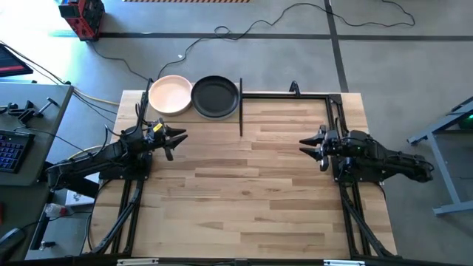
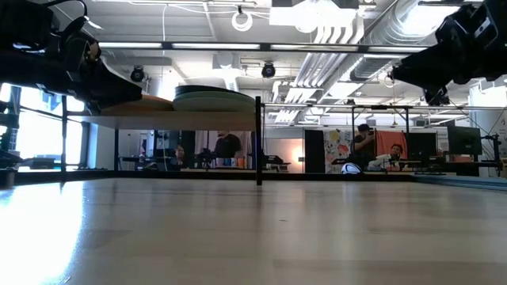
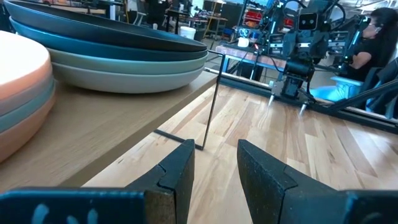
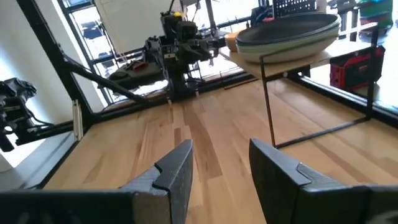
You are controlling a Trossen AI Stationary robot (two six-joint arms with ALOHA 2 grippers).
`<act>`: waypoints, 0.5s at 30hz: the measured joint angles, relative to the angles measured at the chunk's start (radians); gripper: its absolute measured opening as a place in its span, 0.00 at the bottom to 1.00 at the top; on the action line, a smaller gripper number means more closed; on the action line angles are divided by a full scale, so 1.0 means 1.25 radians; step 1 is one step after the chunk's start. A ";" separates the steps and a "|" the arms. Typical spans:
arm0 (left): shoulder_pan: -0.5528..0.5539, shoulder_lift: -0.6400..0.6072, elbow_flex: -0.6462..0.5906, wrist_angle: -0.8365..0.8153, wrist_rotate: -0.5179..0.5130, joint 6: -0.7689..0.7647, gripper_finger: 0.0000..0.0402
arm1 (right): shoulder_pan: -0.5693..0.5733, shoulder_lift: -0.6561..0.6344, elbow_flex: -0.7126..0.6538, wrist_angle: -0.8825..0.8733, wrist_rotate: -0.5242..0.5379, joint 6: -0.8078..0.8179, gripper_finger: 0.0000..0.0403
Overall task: Place and stack plates onto a shelf
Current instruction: Return to Home Position
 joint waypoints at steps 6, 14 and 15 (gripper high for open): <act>0.000 0.000 0.000 0.000 0.000 0.000 0.27 | 0.000 -0.001 -0.022 0.001 0.000 -0.005 0.35; 0.000 0.000 0.000 0.000 -0.002 0.000 0.27 | 0.000 0.003 -0.044 0.001 0.000 0.043 0.35; 0.000 0.000 0.000 0.000 -0.002 0.000 0.27 | 0.000 0.003 -0.044 0.000 0.000 0.045 0.35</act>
